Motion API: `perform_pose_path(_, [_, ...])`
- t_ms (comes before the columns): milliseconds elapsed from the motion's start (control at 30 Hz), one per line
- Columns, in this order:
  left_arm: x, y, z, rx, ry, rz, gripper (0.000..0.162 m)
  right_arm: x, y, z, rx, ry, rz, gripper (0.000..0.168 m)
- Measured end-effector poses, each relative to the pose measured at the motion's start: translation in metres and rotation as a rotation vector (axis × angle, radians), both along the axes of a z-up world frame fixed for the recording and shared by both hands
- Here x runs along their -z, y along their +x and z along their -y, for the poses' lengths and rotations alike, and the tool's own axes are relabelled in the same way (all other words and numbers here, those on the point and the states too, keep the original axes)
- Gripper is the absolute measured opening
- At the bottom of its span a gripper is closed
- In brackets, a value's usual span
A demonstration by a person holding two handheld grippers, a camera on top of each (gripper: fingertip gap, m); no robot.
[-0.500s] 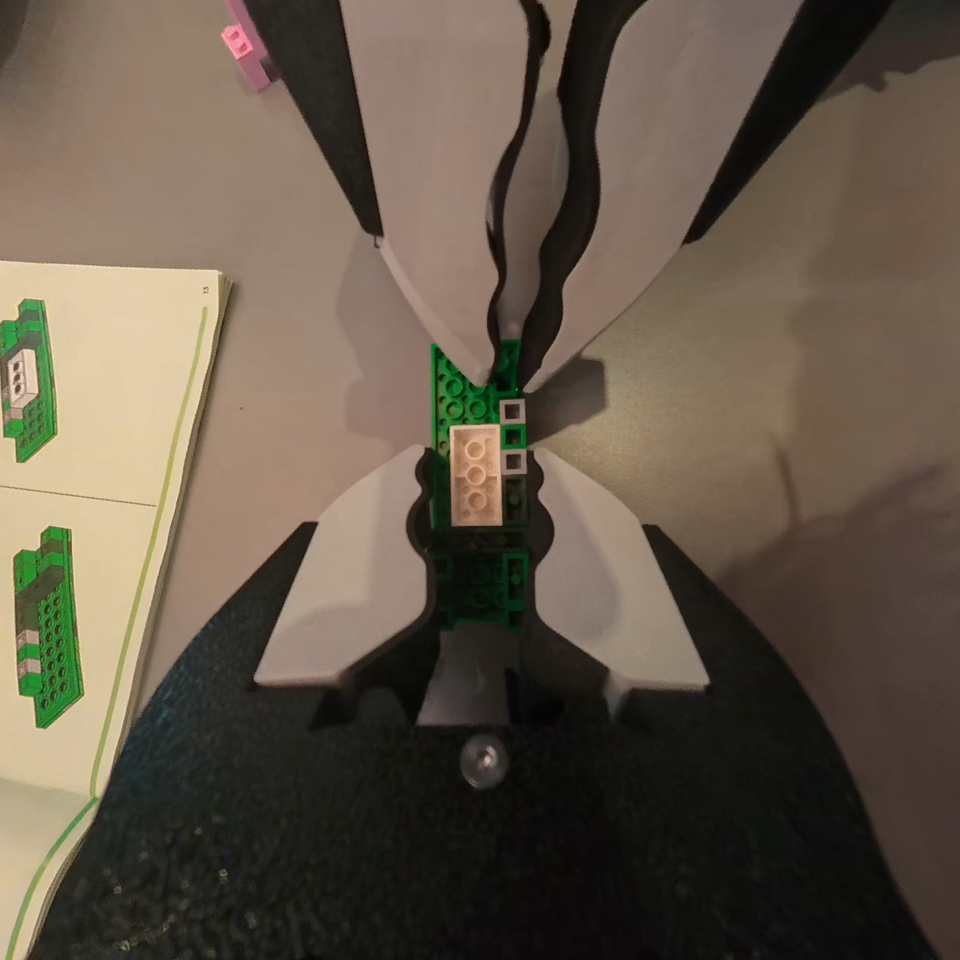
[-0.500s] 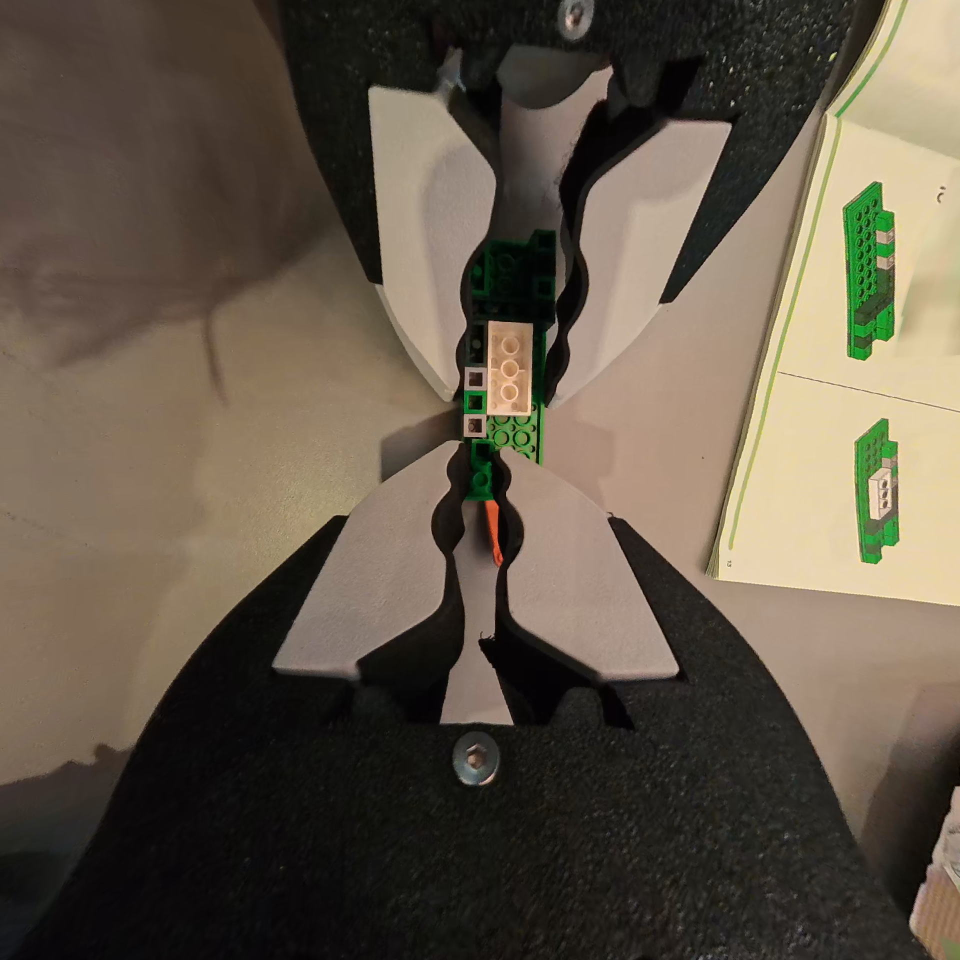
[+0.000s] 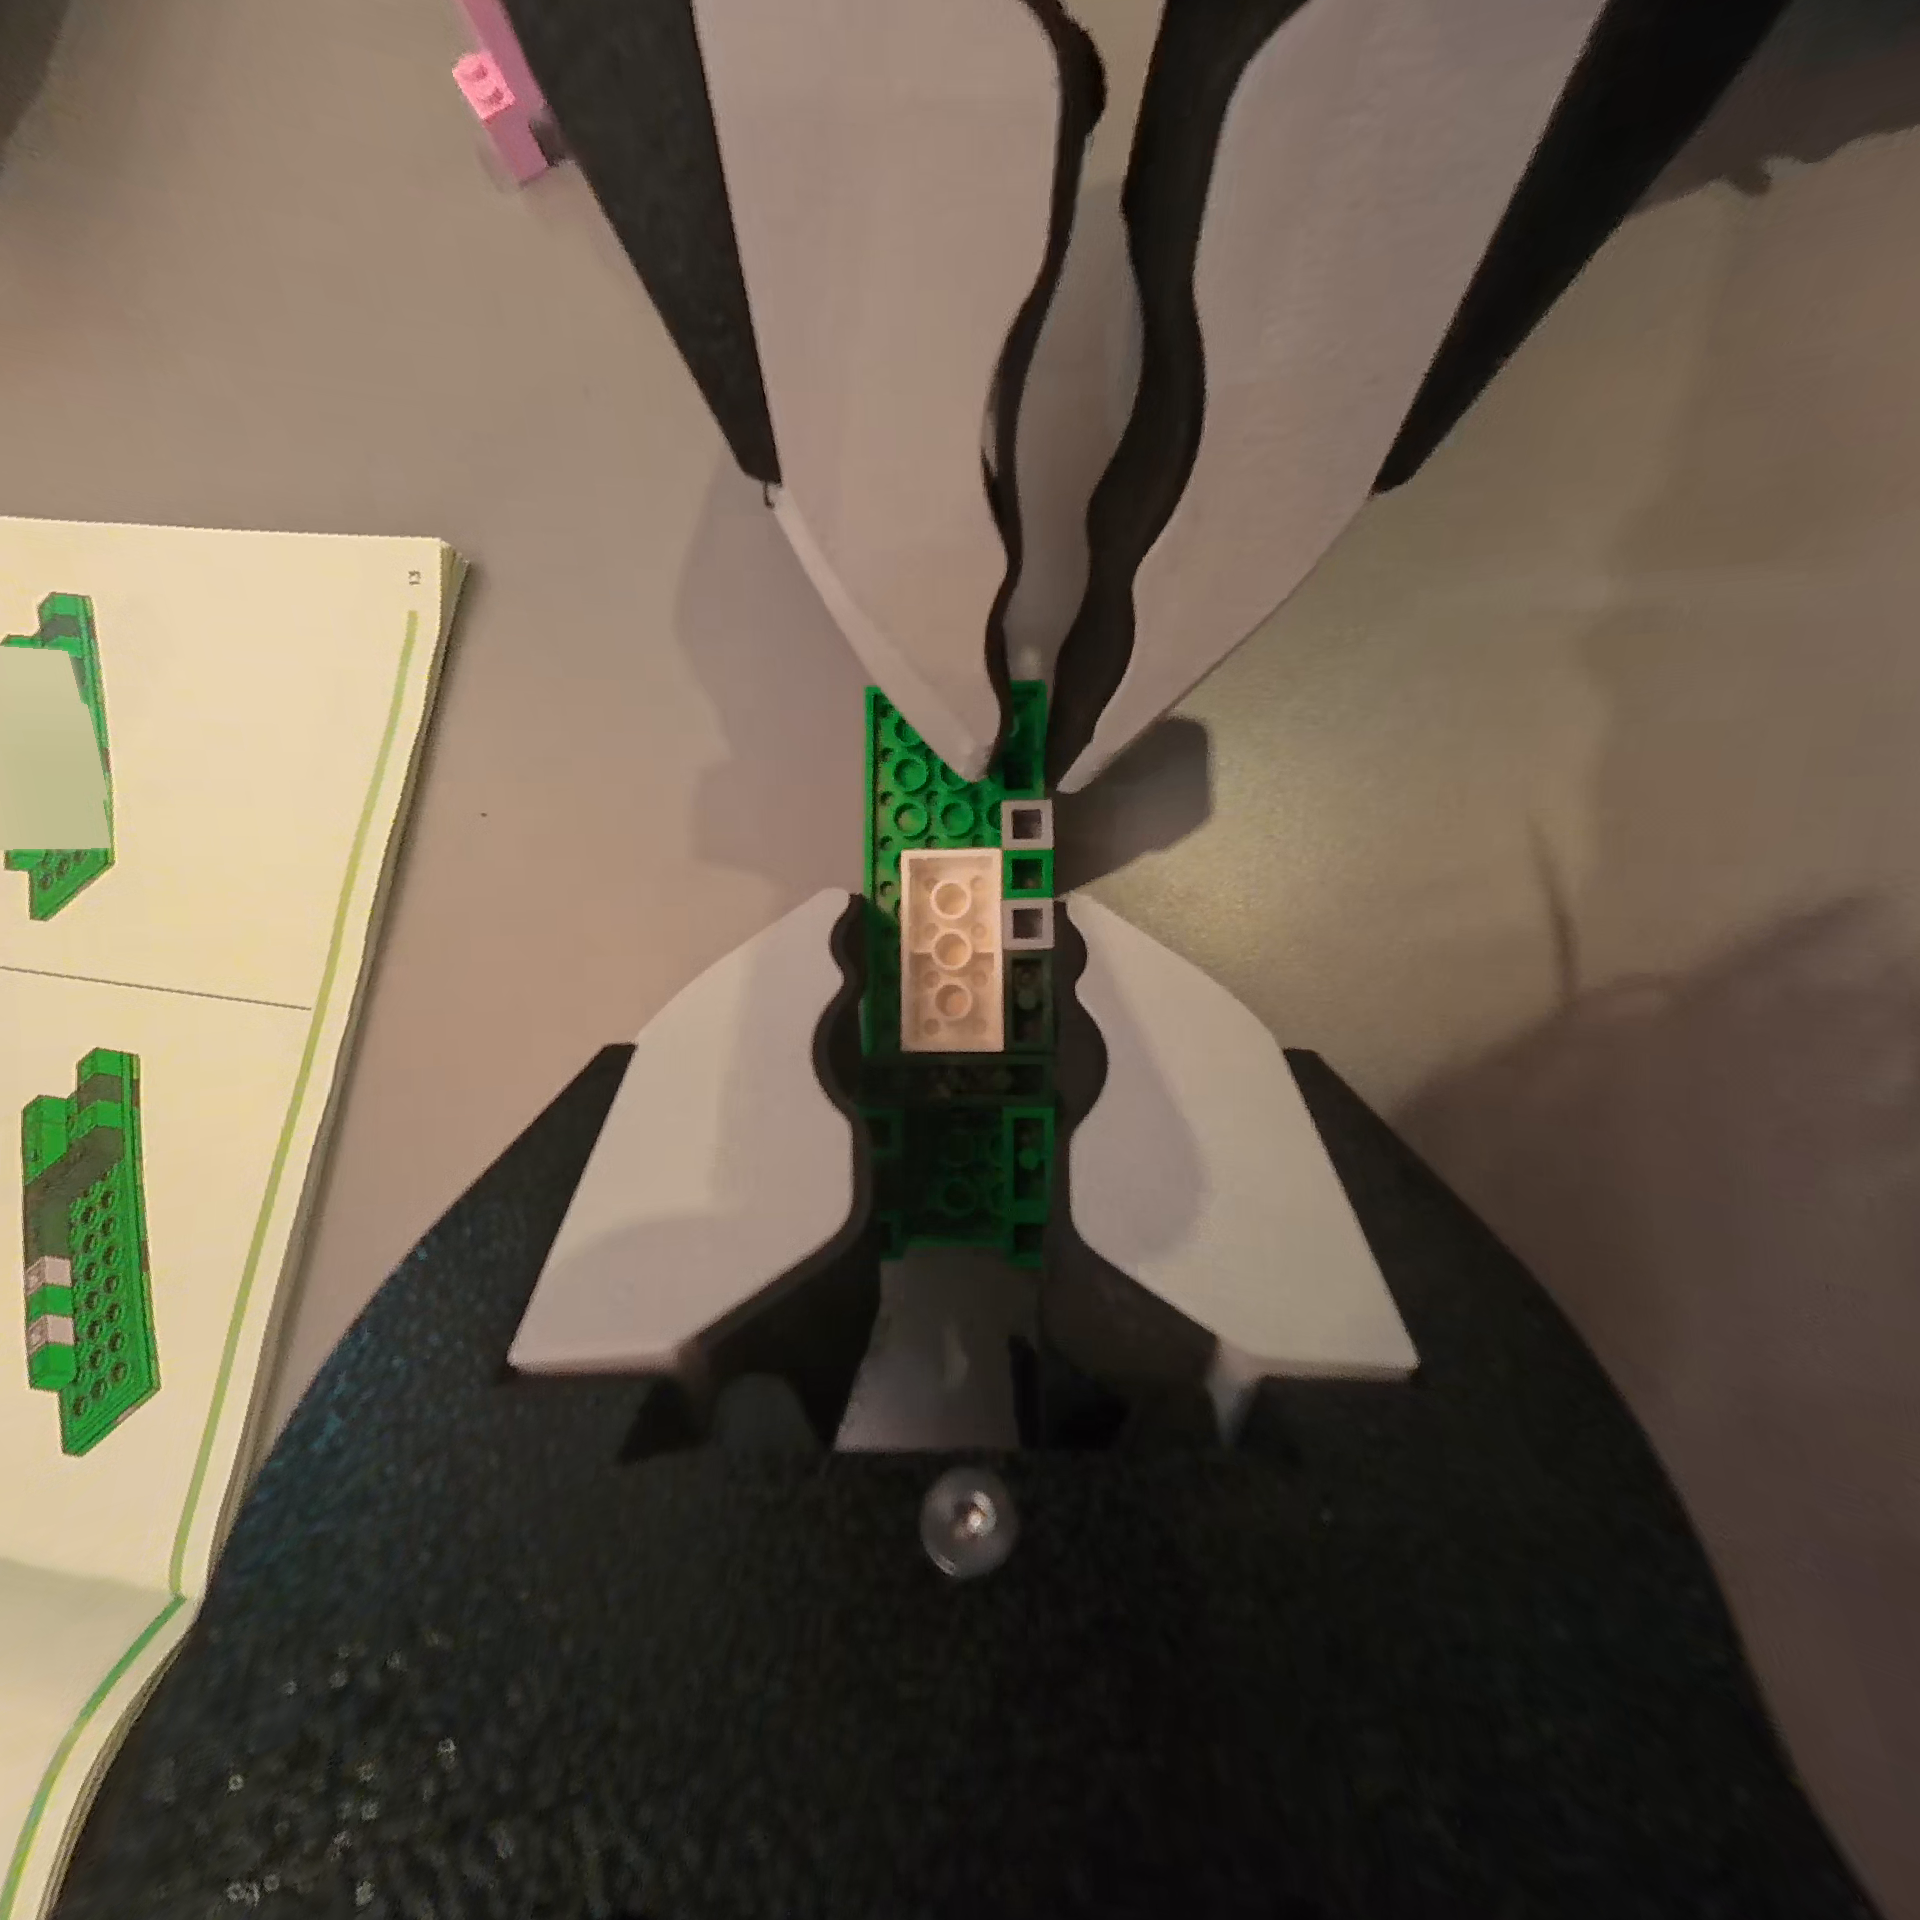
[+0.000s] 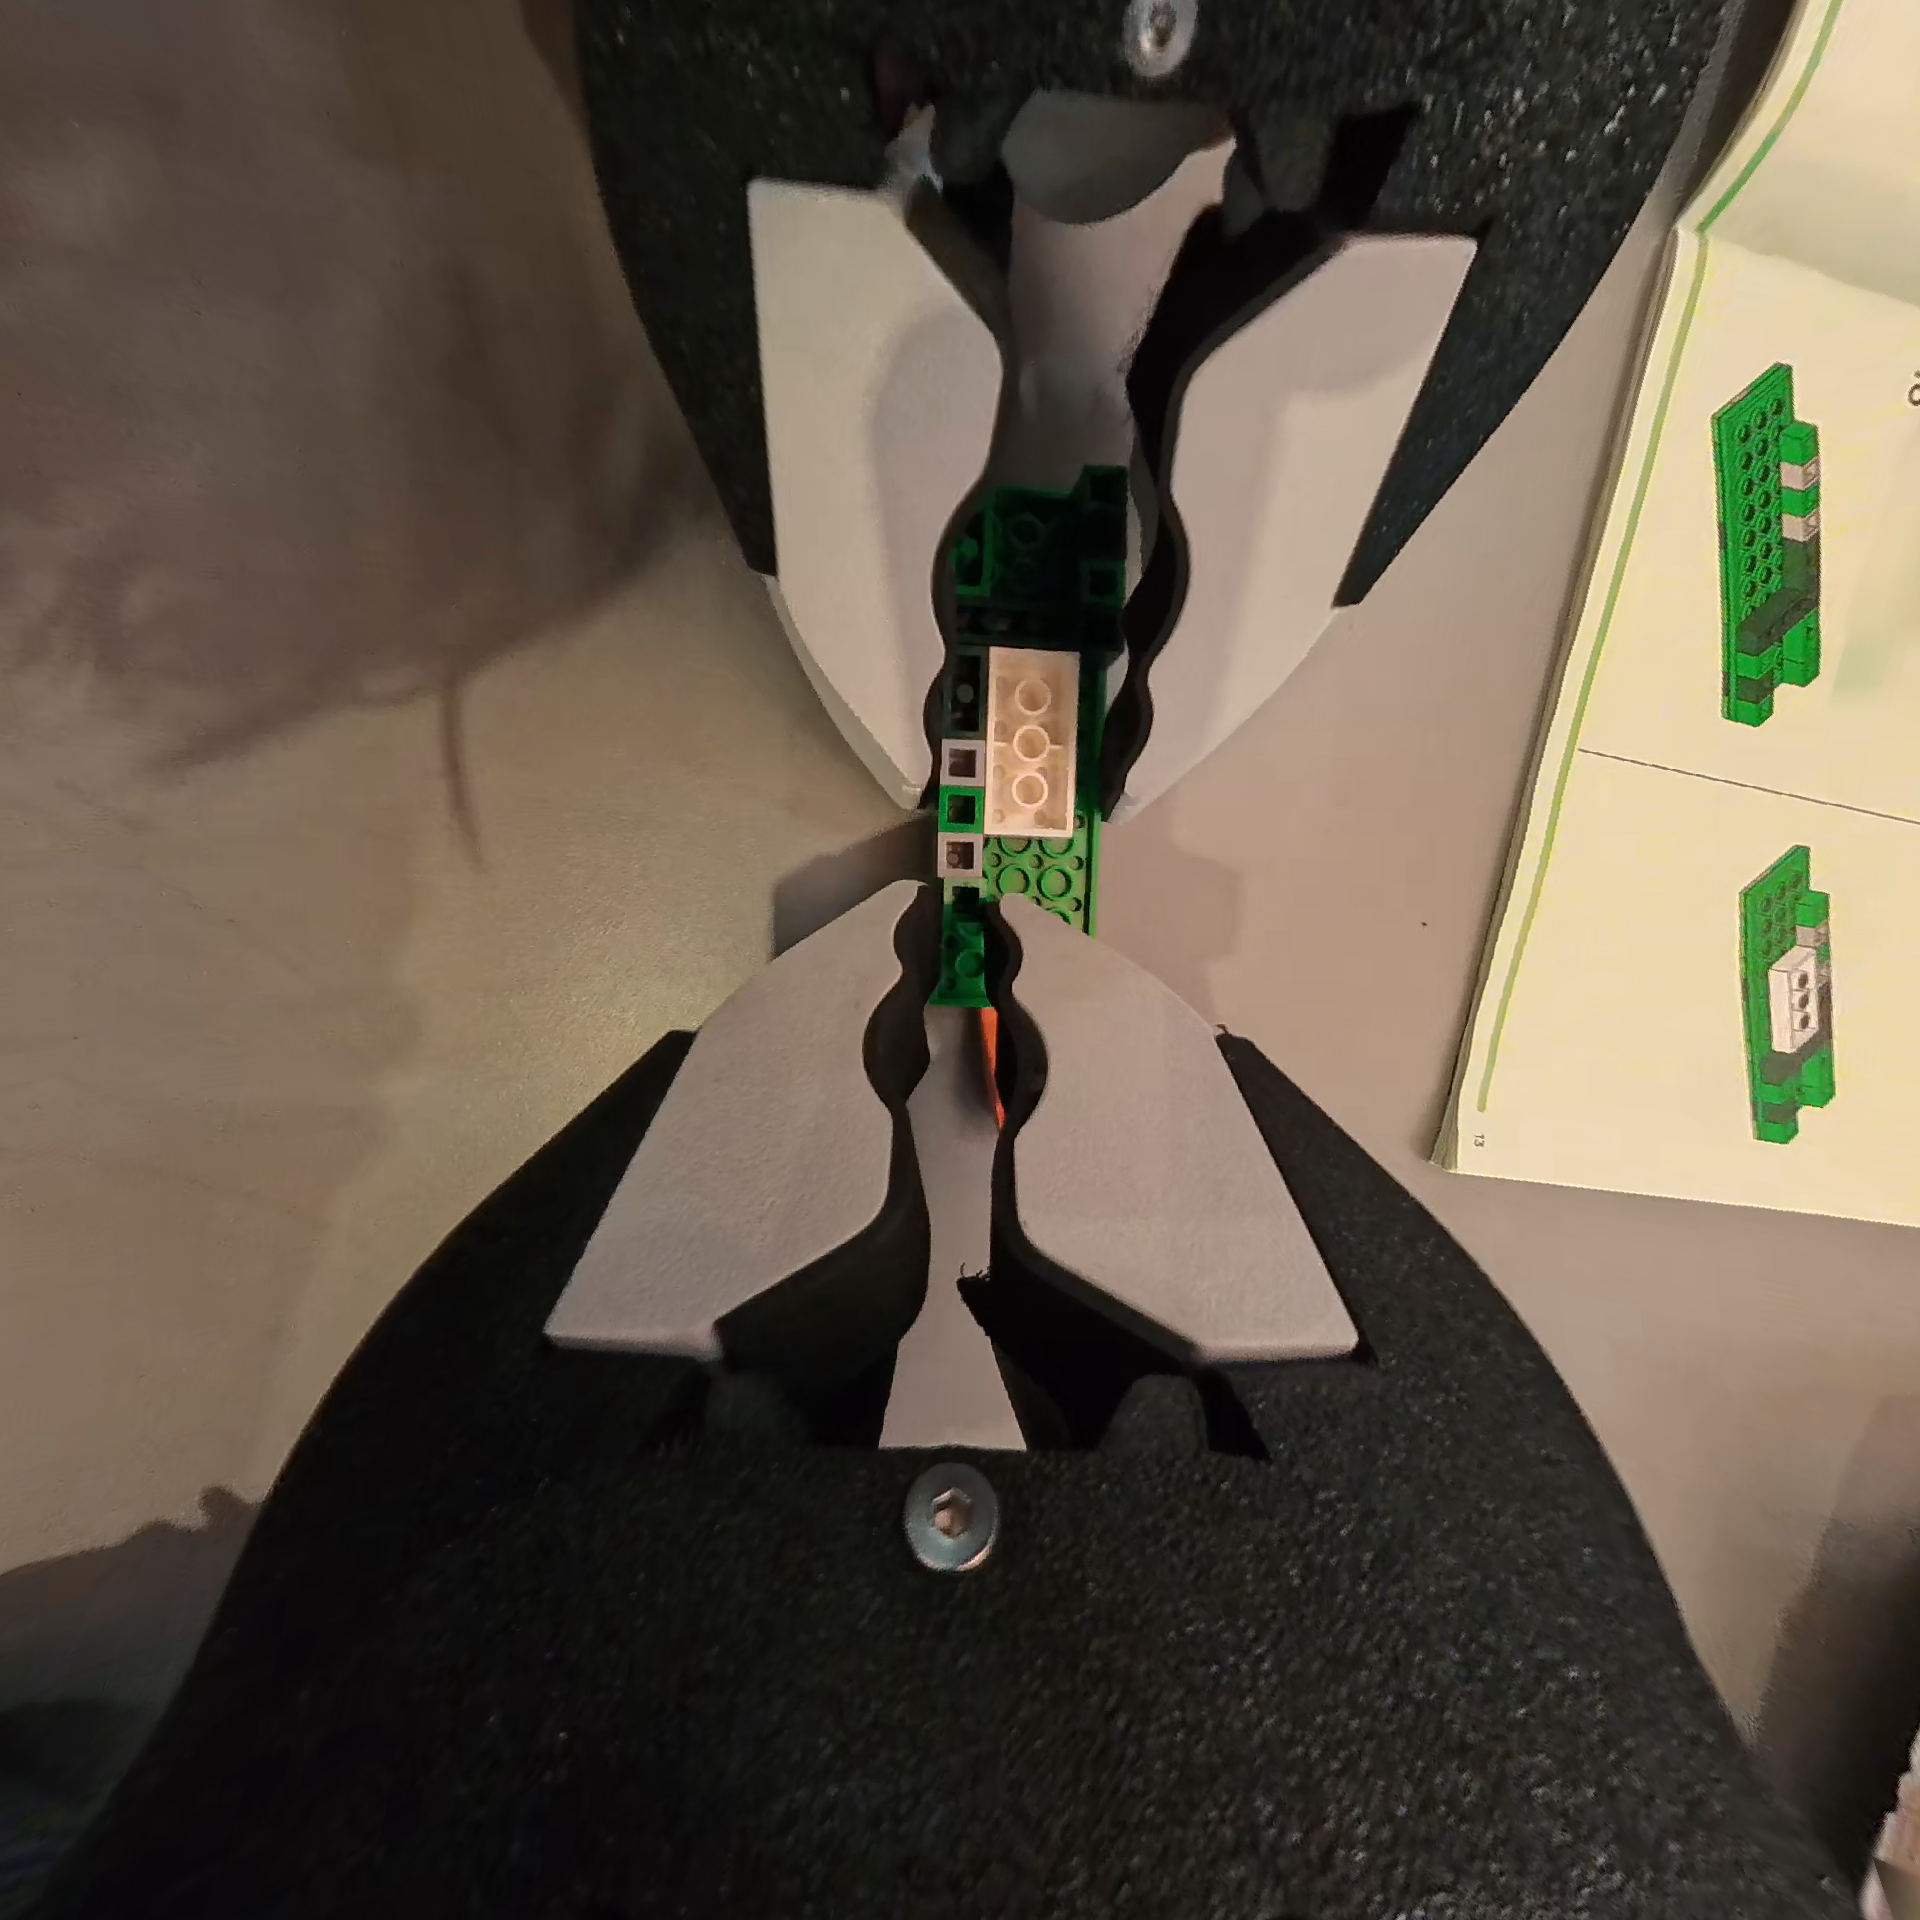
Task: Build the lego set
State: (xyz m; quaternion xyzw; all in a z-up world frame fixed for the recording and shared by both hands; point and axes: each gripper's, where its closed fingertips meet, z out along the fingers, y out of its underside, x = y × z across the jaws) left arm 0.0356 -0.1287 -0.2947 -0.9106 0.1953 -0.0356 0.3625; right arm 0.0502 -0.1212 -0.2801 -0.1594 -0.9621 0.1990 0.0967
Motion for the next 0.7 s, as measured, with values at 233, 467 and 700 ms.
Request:
perform_pose_path(233, [-0.0001, -0.0002, 0.0001, -0.002, 0.002, 0.006, 0.033, 0.0006, -0.0002, 0.0002, 0.000, -0.024, 0.004, 0.008])
perform_pose_path(467, [-0.0003, -0.0003, 0.0002, -0.001, 0.003, 0.015, 0.034, 0.0013, -0.0001, 0.0006, -0.033, -0.026, -0.052, 0.008])
perform_pose_path(700, [-0.0007, -0.0003, 0.0000, -0.005, 0.005, 0.040, 0.033, 0.0017, -0.0024, 0.0020, -0.026, -0.035, -0.086, 0.015])
